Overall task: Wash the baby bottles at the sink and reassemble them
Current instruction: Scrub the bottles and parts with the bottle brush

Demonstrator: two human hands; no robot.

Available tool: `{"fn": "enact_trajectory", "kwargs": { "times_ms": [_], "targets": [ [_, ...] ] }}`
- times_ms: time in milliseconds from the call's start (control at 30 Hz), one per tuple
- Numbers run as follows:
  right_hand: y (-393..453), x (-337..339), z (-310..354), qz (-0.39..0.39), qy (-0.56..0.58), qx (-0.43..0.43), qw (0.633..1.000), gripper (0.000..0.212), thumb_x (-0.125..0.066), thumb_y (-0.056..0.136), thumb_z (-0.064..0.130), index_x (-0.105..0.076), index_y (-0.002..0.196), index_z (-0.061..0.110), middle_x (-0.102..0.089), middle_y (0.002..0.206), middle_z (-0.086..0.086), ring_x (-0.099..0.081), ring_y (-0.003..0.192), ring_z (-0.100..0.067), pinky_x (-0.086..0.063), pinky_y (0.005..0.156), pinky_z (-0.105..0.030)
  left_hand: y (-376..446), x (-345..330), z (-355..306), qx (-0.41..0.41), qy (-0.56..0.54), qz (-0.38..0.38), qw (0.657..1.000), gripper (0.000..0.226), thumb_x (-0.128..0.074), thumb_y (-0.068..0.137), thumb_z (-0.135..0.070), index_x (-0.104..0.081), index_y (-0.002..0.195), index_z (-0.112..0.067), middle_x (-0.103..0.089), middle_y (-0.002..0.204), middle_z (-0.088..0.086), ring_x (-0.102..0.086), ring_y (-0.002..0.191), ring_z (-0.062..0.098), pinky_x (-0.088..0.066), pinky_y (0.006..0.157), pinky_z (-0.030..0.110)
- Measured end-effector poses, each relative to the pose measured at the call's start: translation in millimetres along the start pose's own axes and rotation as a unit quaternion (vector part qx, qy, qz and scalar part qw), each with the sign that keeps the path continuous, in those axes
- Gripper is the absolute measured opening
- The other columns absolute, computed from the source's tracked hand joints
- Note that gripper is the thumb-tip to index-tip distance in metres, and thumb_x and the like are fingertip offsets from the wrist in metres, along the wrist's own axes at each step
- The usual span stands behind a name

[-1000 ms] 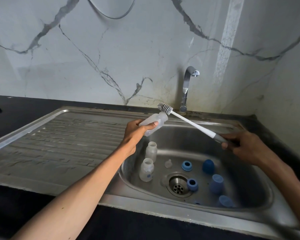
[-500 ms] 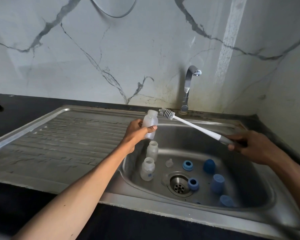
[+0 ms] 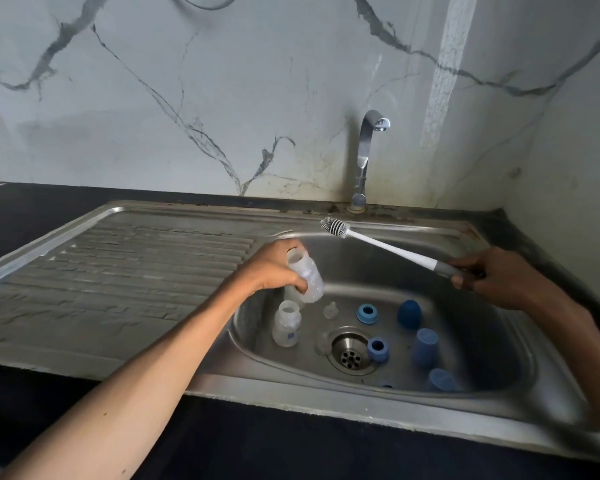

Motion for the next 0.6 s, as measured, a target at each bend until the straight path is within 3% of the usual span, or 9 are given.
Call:
{"fn": "enact_trajectory", "kwargs": {
  "times_ms": [67,133,233,333,500,600],
  "targets": [
    [0,-2,0,0.01,0.002,-0.001,1.0,0.04,-0.07,0.089,0.021,-0.063,0.128,0.024,-0.066,0.124,-0.005,-0.057,0.113,-0.022,-0.036,0.088,-0.024,-4,-6,-2,-0.001,0.097,0.048,0.994,0.059,-0.091,0.058,-0.022,-0.062,0.109,-0.027,-0.058,0.101,-0.008,-0.055,0.091,0.014,-0.045,0.066,0.022],
    [0,-4,2,0.021,0.006,0.006,1.0,0.039,-0.07,0.089,0.02,-0.064,0.128,0.023,-0.066,0.123,-0.004,-0.056,0.109,-0.019,-0.035,0.089,-0.024,-7,-17,-2,0.008,0.165,0.106,0.981,0.064,-0.09,0.059,-0.026,-0.057,0.114,-0.031,-0.056,0.104,-0.005,-0.055,0.091,0.015,-0.046,0.068,0.025],
    [1,-7,5,0.035,-0.004,0.017,0.999,0.039,-0.069,0.089,0.018,-0.064,0.127,0.024,-0.068,0.12,-0.003,-0.055,0.105,-0.015,-0.037,0.091,-0.024,-14,-30,-7,0.004,0.229,0.177,0.957,0.065,-0.089,0.063,-0.024,-0.058,0.119,-0.027,-0.049,0.092,-0.01,-0.051,0.079,0.01,-0.042,0.062,0.025],
    [2,-7,2,0.036,-0.002,0.013,0.999,0.038,-0.068,0.09,0.019,-0.064,0.127,0.026,-0.068,0.119,0.0,-0.053,0.101,-0.013,-0.037,0.091,-0.024,-17,-36,-14,-0.005,0.262,0.201,0.944,0.061,-0.088,0.067,-0.022,-0.058,0.119,-0.027,-0.039,0.088,-0.014,-0.045,0.071,0.002,-0.038,0.054,0.024],
    [4,-8,3,0.034,0.003,0.013,0.999,0.038,-0.069,0.089,0.02,-0.065,0.126,0.026,-0.069,0.118,0.002,-0.055,0.1,-0.012,-0.041,0.093,-0.027,-27,-59,-5,0.007,0.327,0.295,0.898,0.057,-0.09,0.063,-0.027,-0.062,0.112,-0.026,-0.059,0.1,0.0,-0.06,0.082,0.016,-0.052,0.062,0.029],
    [5,-10,3,0.038,0.009,0.006,0.999,0.039,-0.069,0.089,0.021,-0.064,0.127,0.026,-0.068,0.12,0.002,-0.057,0.107,-0.014,-0.043,0.099,-0.031,-37,-78,3,0.006,0.37,0.348,0.861,0.061,-0.09,0.063,-0.028,-0.06,0.115,-0.021,-0.06,0.109,0.002,-0.063,0.09,0.021,-0.053,0.065,0.032]
  ]
}}
Point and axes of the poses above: each hand's wrist, its own y-axis towards the middle knuckle, its own x-axis out of the back of the hand, z = x × y, the point moved 6 cm from there along y, towards the middle knuckle
